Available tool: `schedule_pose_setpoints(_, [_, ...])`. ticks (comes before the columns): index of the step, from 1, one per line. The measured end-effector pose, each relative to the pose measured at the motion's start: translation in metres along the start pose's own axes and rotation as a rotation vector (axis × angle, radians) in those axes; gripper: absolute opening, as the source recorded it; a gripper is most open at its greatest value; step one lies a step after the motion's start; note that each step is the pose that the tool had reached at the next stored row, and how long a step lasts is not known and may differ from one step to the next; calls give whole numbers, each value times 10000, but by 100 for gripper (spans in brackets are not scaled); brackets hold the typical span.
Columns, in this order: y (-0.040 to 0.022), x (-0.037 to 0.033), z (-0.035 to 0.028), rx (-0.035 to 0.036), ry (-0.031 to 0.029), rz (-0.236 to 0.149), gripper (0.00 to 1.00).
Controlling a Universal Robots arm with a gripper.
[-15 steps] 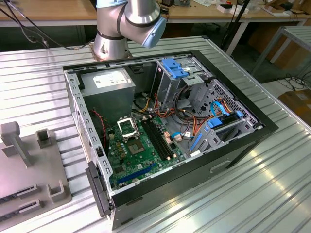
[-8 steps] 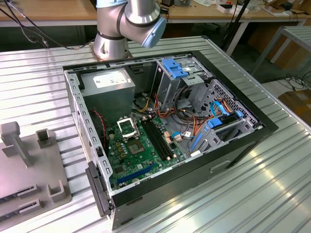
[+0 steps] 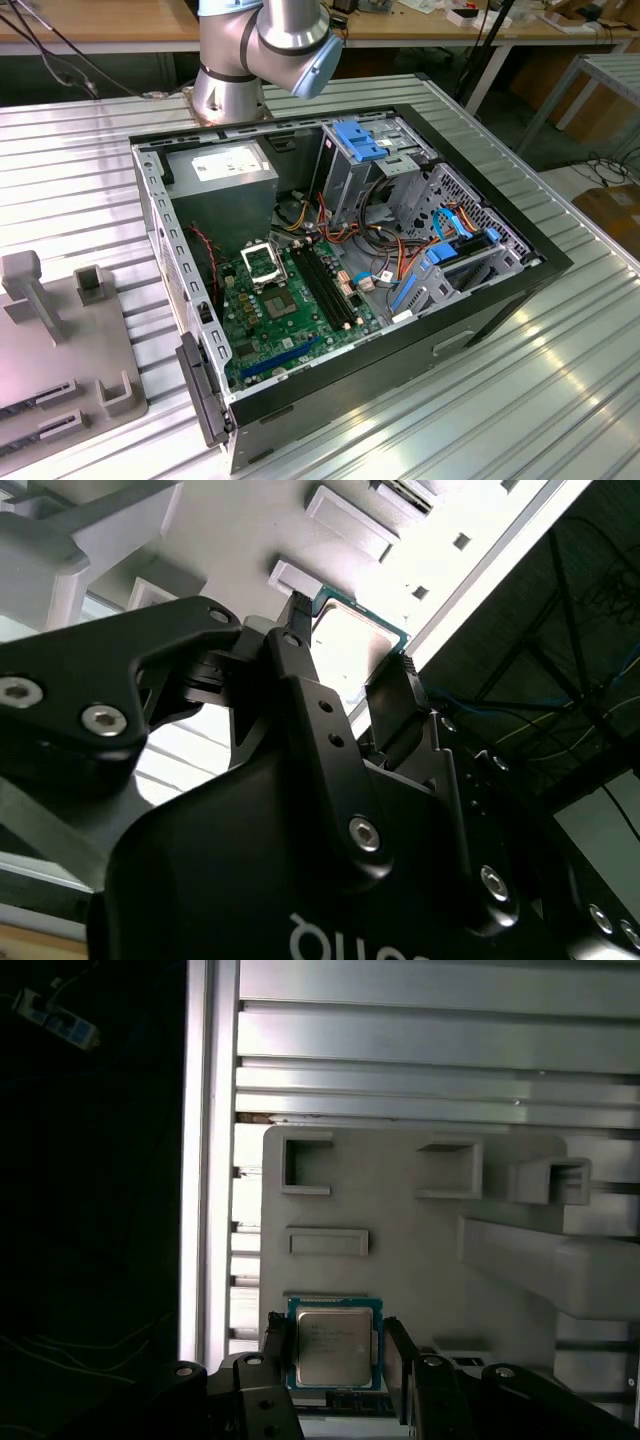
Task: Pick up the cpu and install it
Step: 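Pick up the cpu and move it towards the insertion slot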
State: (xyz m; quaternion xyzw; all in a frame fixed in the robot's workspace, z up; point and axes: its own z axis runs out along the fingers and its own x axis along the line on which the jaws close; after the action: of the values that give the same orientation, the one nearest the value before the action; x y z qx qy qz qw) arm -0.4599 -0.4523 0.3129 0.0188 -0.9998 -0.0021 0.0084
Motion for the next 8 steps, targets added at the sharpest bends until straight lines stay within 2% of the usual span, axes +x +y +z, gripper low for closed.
schedule_pose_setpoints(8, [0, 2, -116, 0, 0, -1, 48])
